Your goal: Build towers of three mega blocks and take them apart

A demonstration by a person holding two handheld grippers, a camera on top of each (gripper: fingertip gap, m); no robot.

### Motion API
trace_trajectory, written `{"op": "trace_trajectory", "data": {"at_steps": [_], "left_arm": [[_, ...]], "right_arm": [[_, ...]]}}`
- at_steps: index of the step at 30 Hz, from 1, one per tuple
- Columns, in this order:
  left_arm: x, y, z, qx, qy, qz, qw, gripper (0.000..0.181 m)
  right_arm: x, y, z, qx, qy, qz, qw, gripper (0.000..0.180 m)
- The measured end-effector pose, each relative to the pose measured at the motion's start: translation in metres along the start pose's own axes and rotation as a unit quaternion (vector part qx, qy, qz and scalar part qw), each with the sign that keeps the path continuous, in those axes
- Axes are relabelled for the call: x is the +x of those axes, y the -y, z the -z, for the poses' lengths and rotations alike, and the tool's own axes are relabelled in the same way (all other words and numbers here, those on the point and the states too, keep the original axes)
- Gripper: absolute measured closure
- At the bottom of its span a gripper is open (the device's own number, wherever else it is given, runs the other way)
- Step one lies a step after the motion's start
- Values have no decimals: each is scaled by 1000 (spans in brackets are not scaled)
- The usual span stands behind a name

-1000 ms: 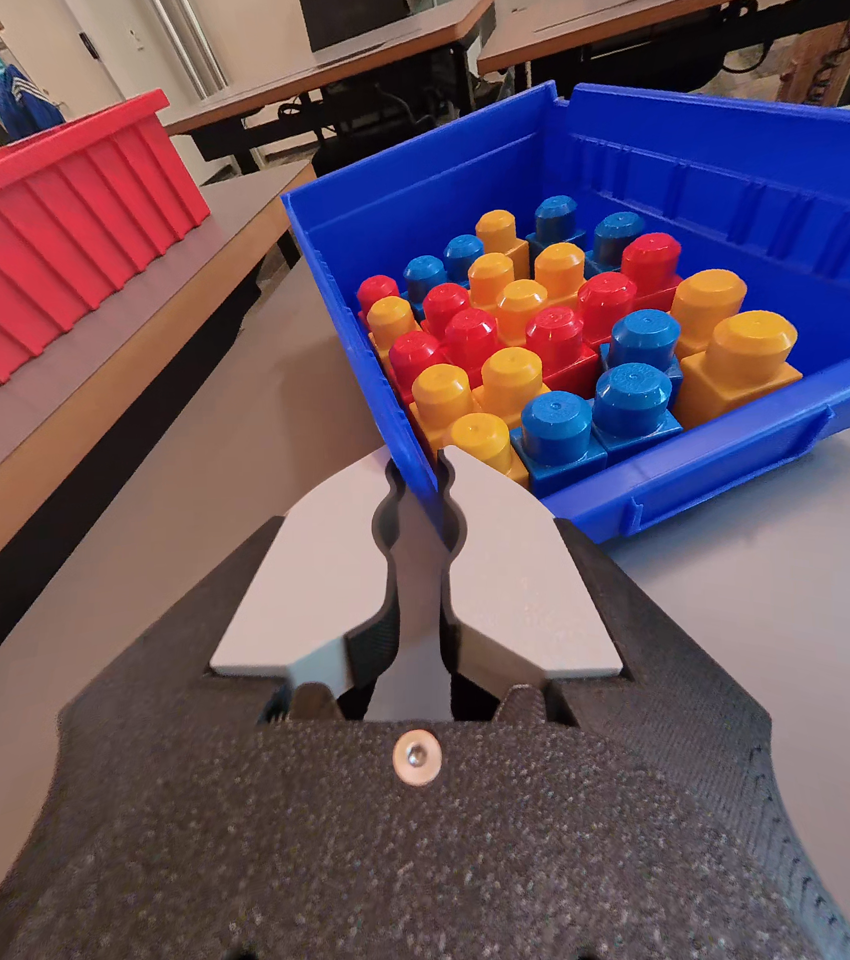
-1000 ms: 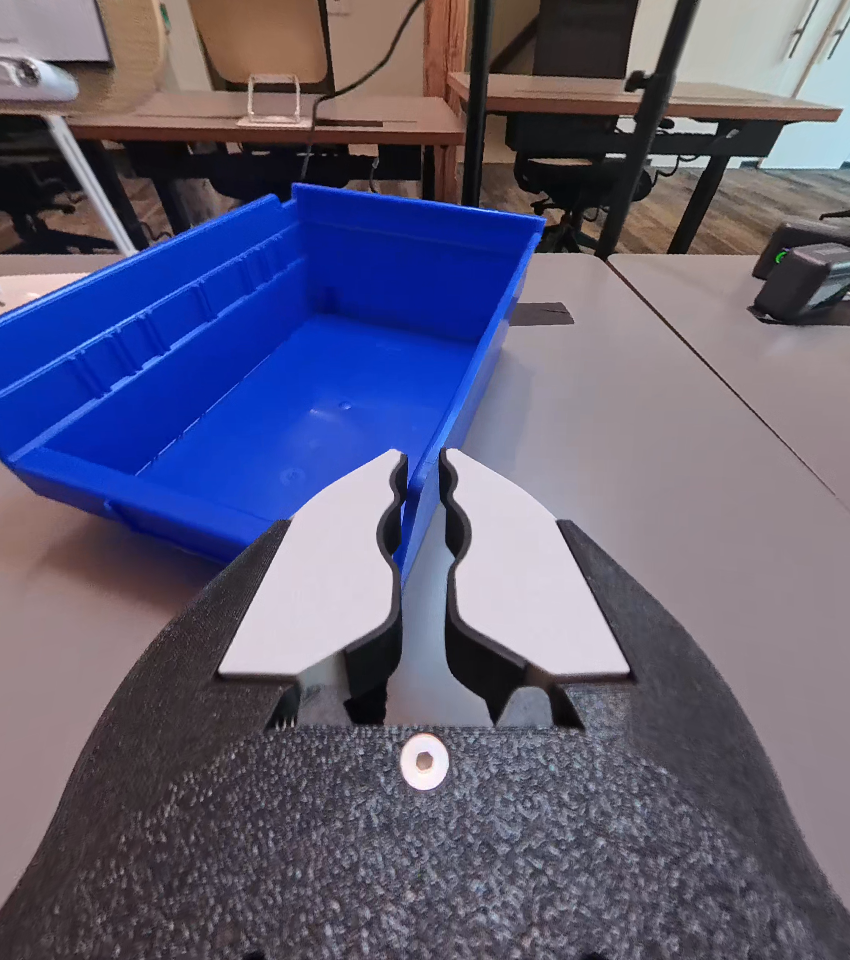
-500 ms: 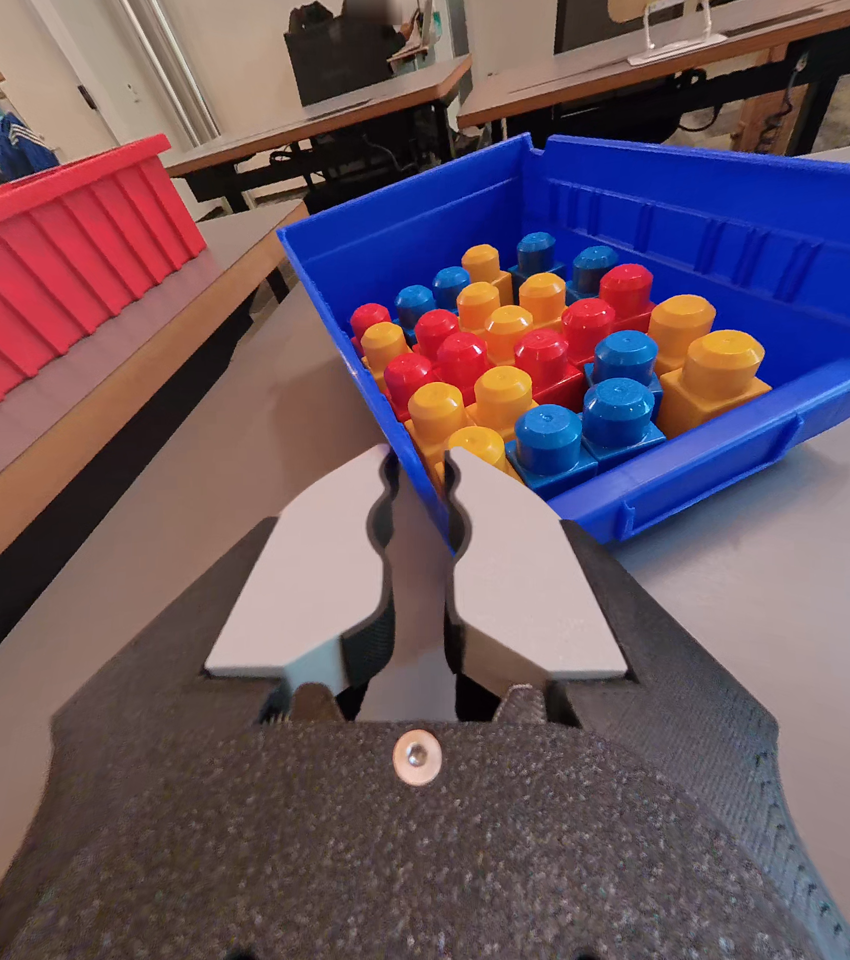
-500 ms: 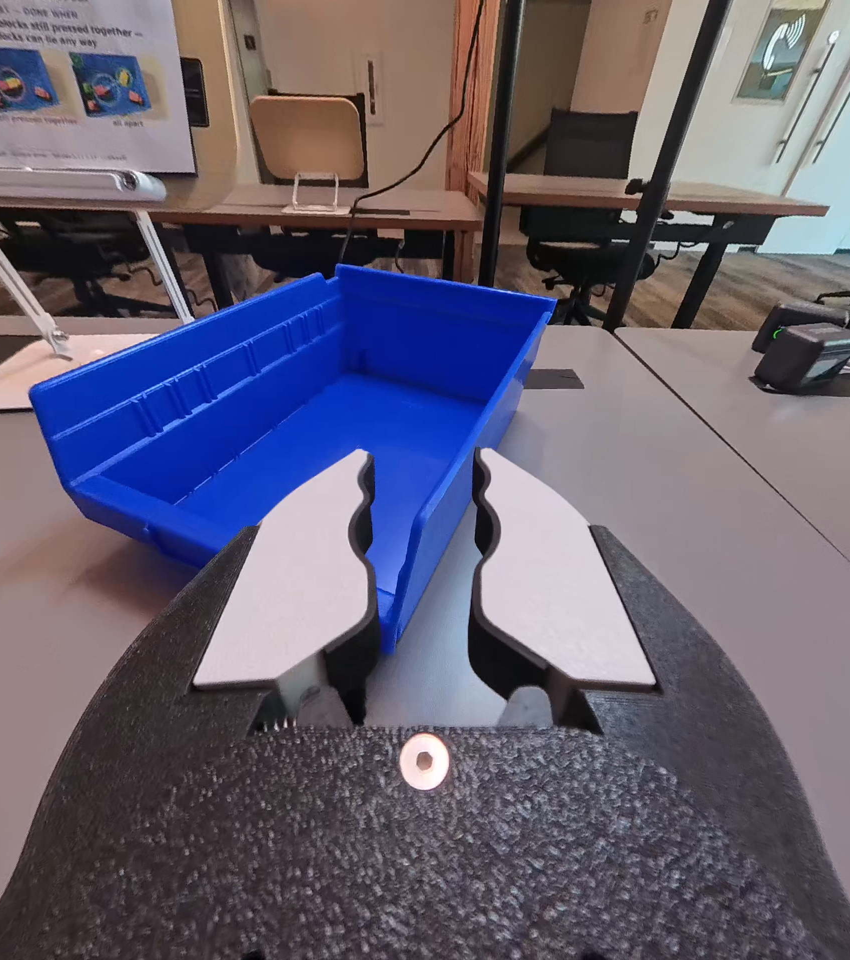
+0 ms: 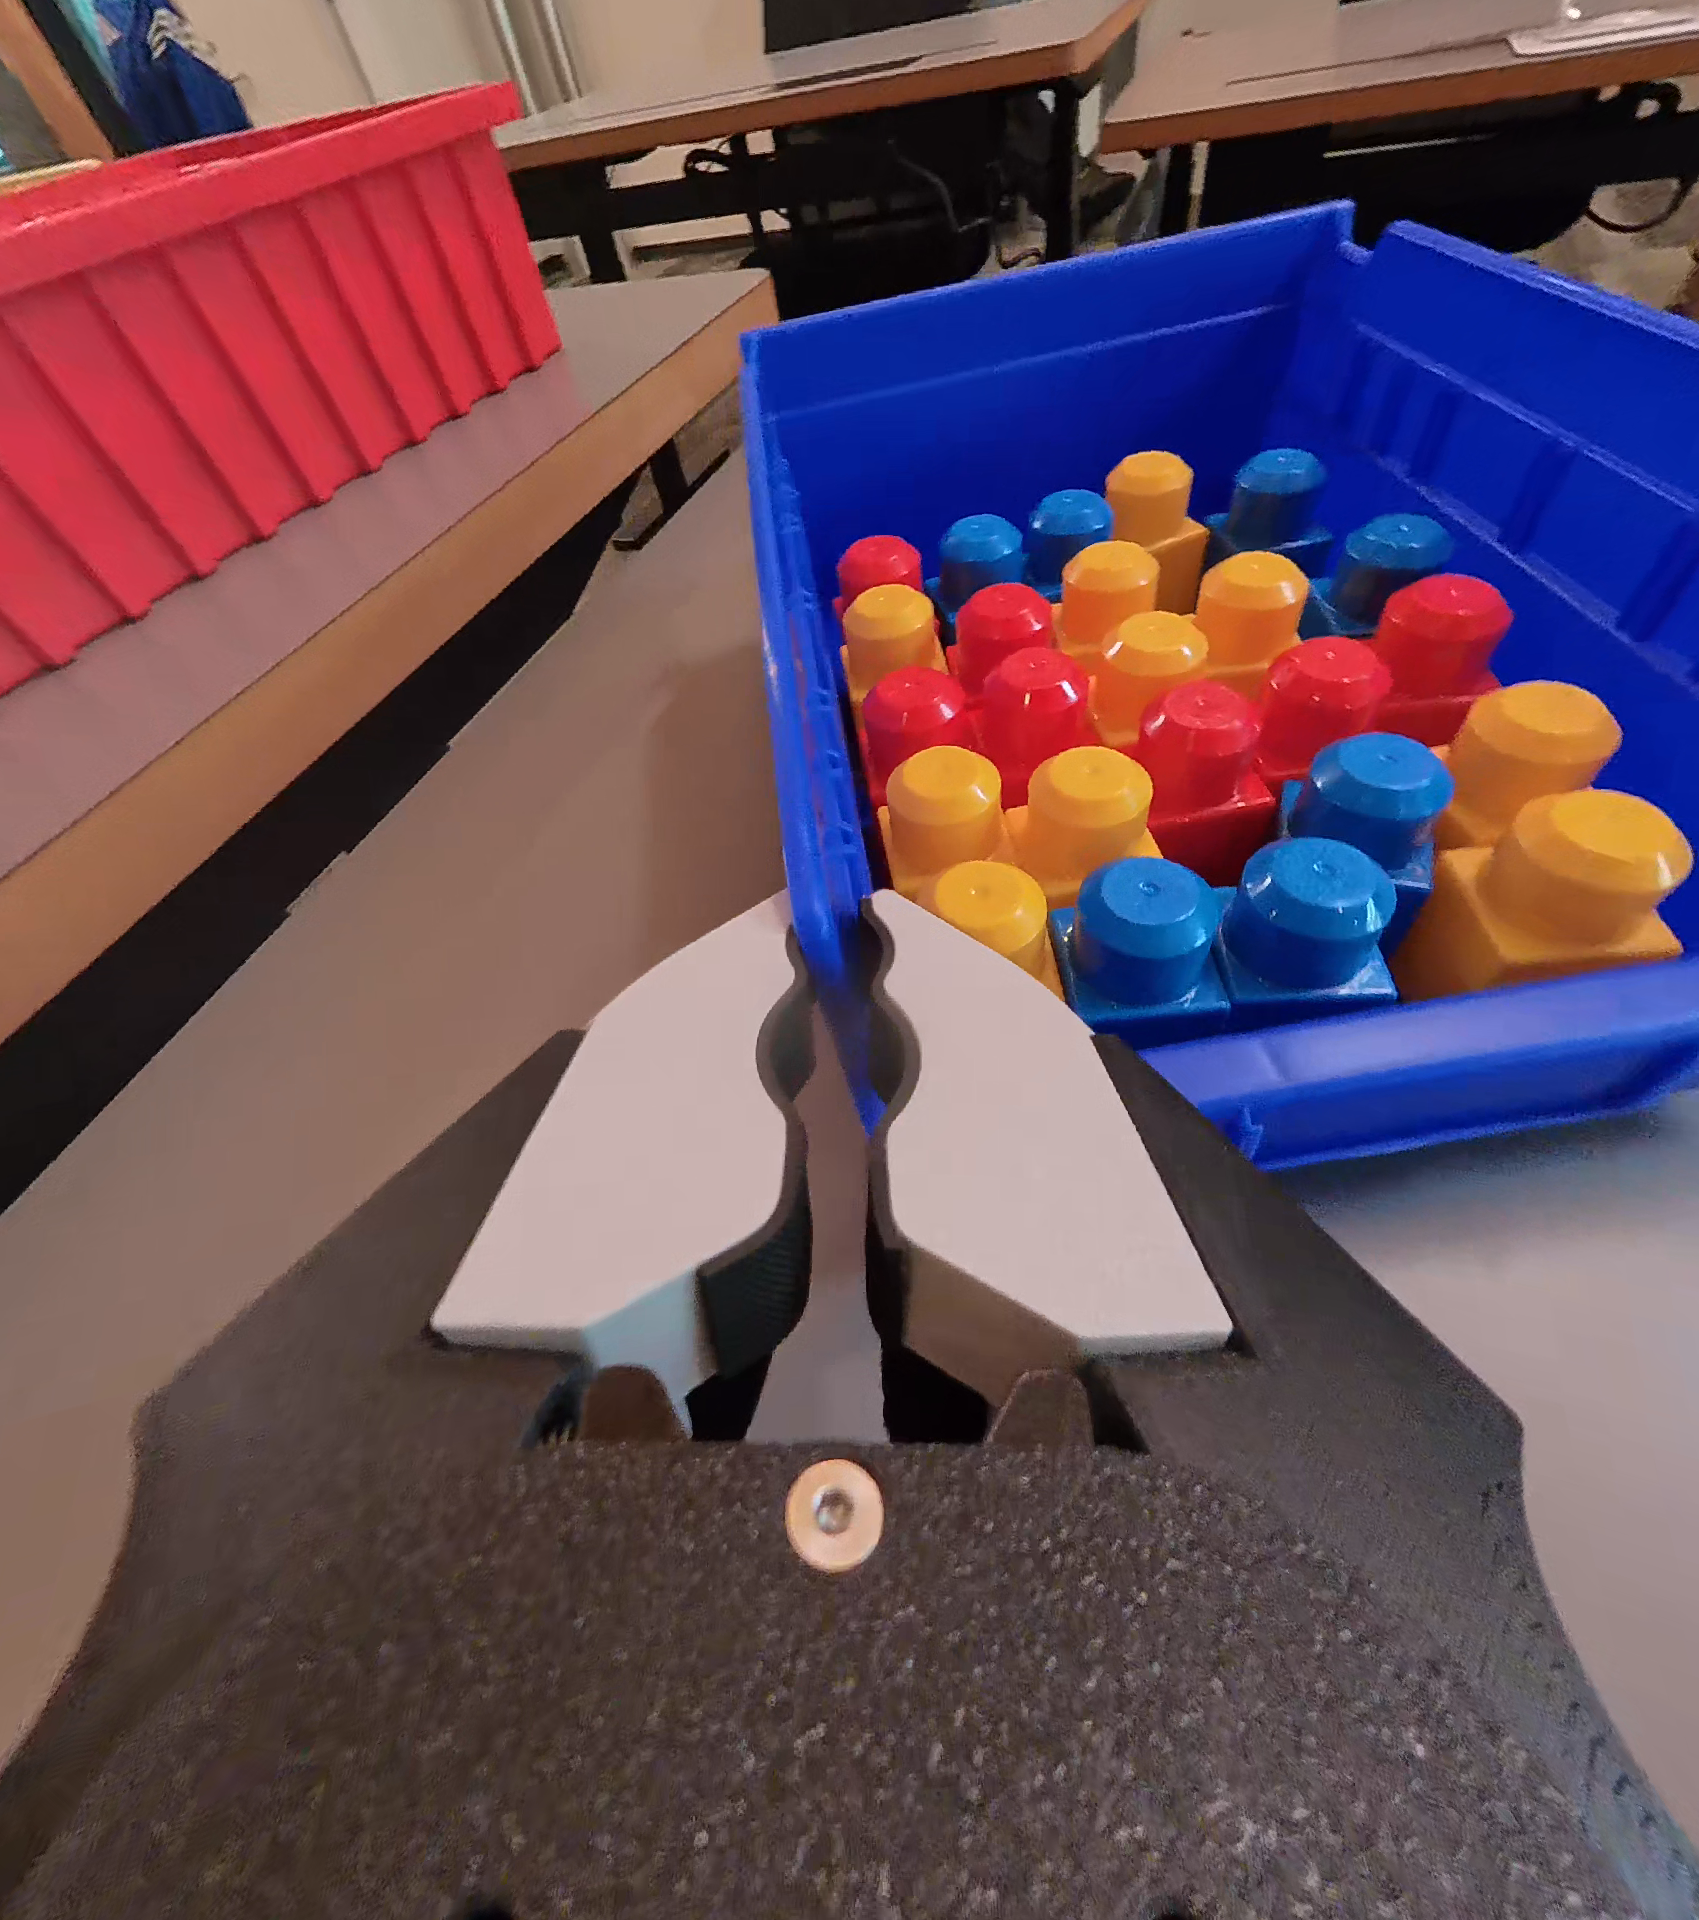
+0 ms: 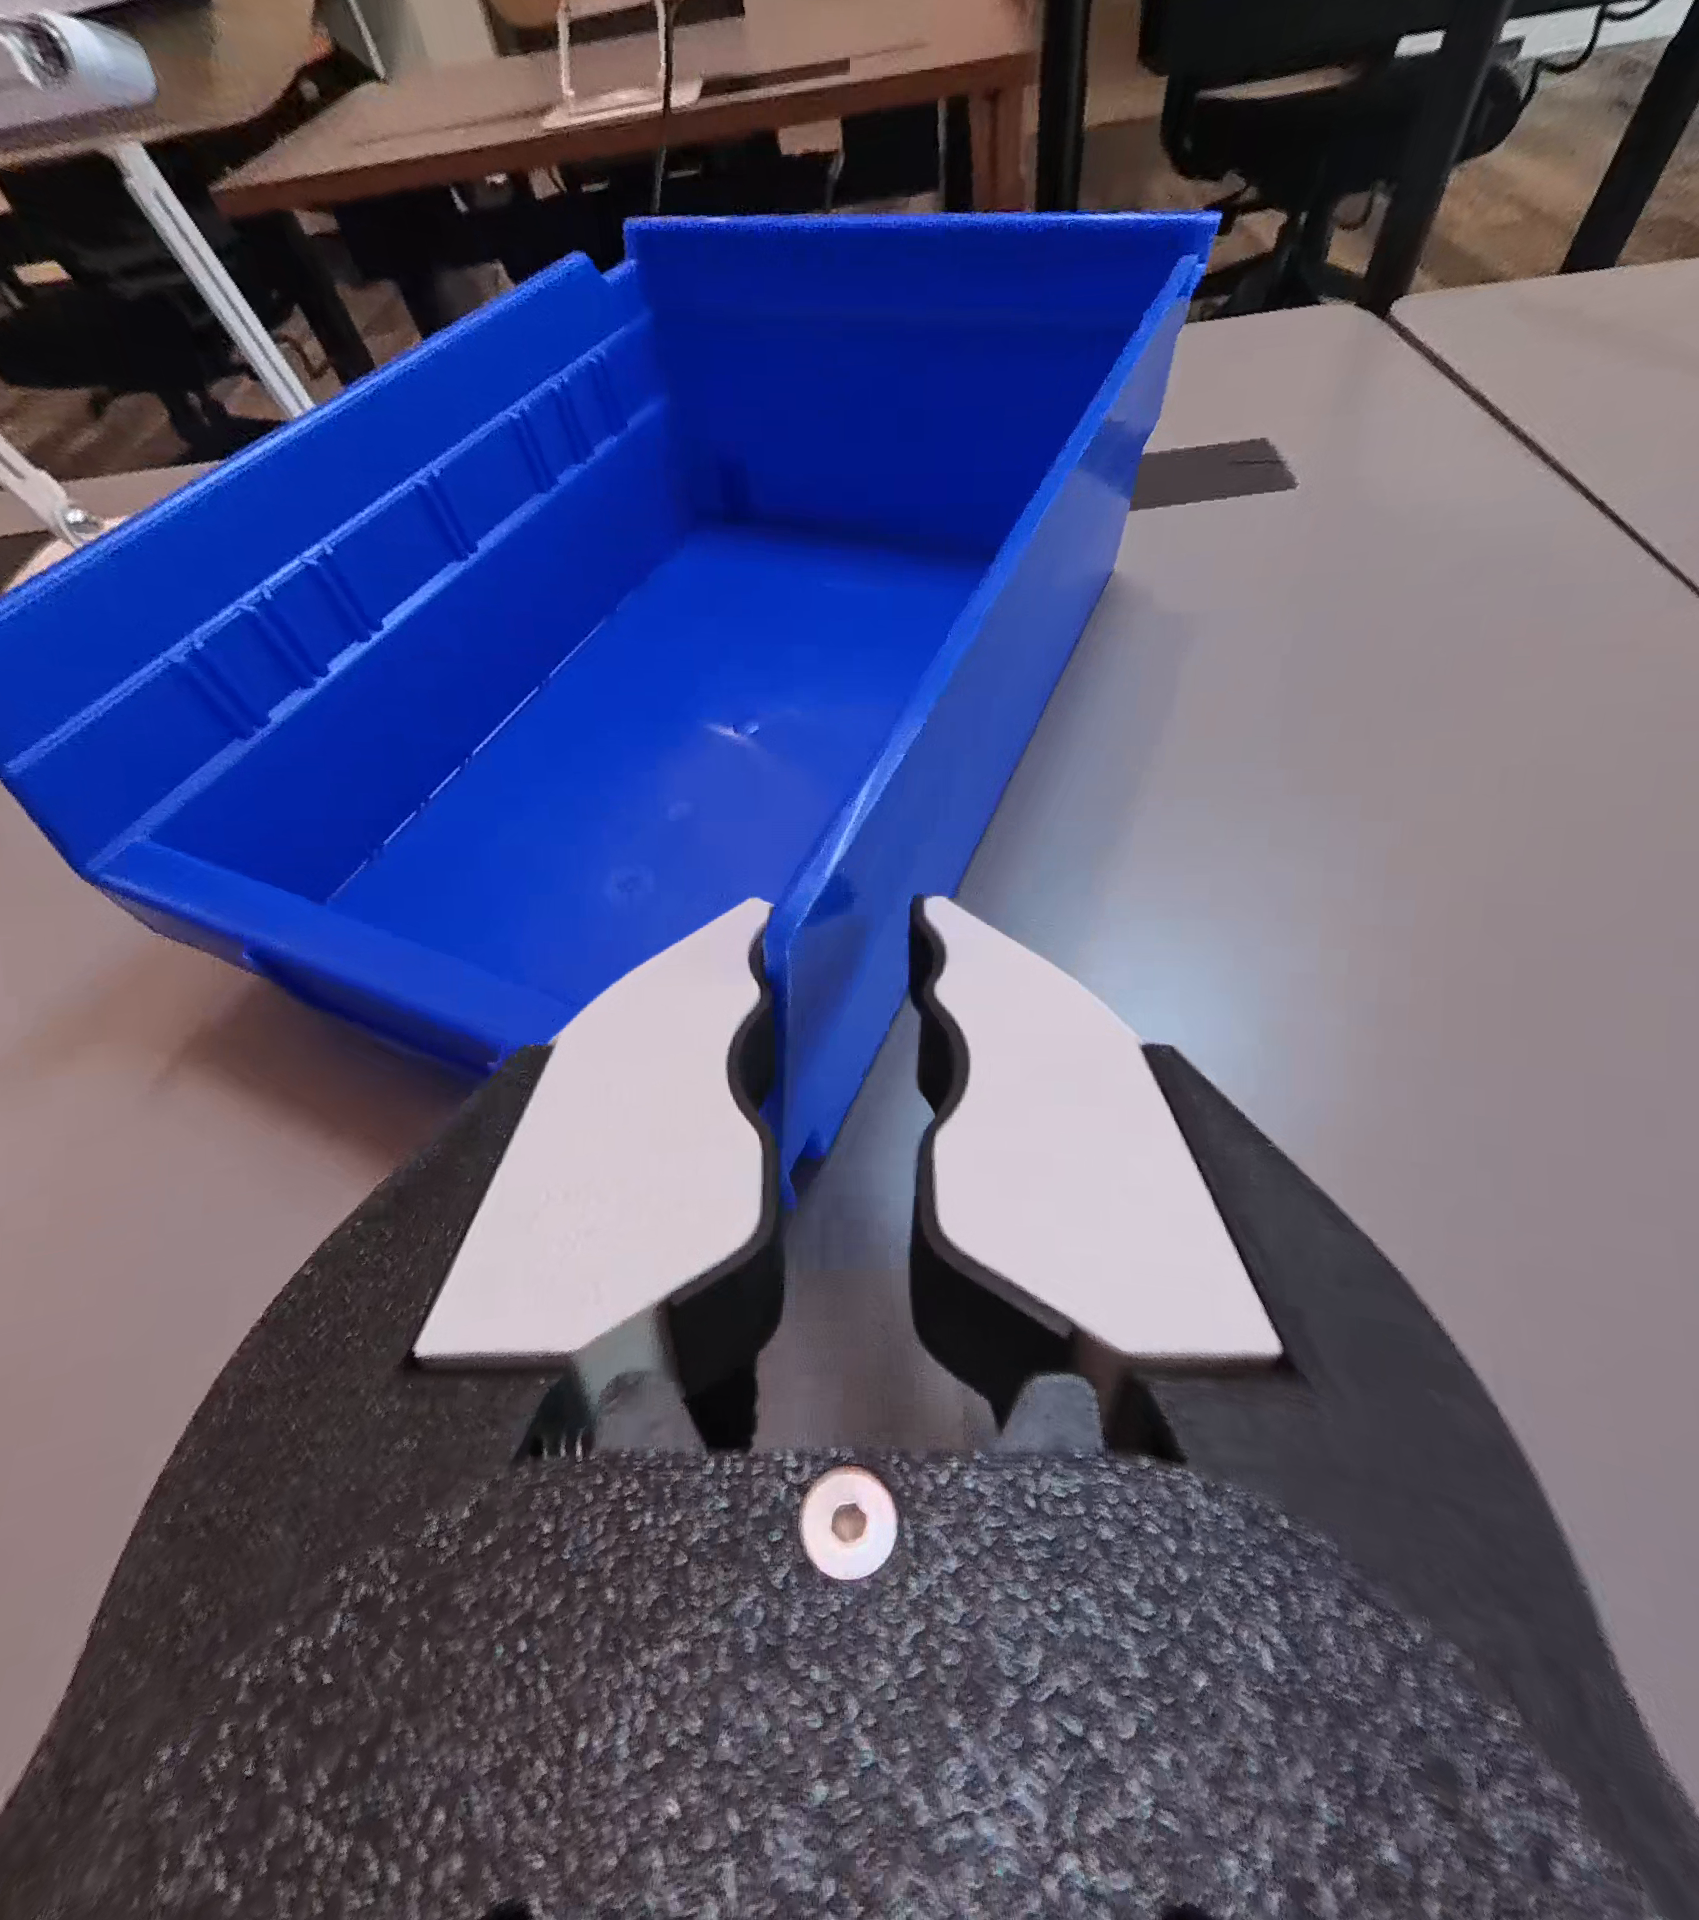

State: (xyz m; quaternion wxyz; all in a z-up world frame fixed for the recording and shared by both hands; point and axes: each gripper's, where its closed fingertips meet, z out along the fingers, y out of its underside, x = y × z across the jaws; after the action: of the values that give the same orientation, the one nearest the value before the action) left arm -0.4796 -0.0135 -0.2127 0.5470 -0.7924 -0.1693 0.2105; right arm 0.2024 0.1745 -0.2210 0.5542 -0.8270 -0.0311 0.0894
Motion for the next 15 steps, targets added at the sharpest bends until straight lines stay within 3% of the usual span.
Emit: {"op": "trace_trajectory", "data": {"at_steps": [8,15], "left_arm": [[4,2,4,12,19,0,1000,175],[45,5,12,36,-13,-105,994,169]], "right_arm": [[-9,3,3,3,29,-5,1000,154],[-10,4,4,6,28,3,1000,152]]}}
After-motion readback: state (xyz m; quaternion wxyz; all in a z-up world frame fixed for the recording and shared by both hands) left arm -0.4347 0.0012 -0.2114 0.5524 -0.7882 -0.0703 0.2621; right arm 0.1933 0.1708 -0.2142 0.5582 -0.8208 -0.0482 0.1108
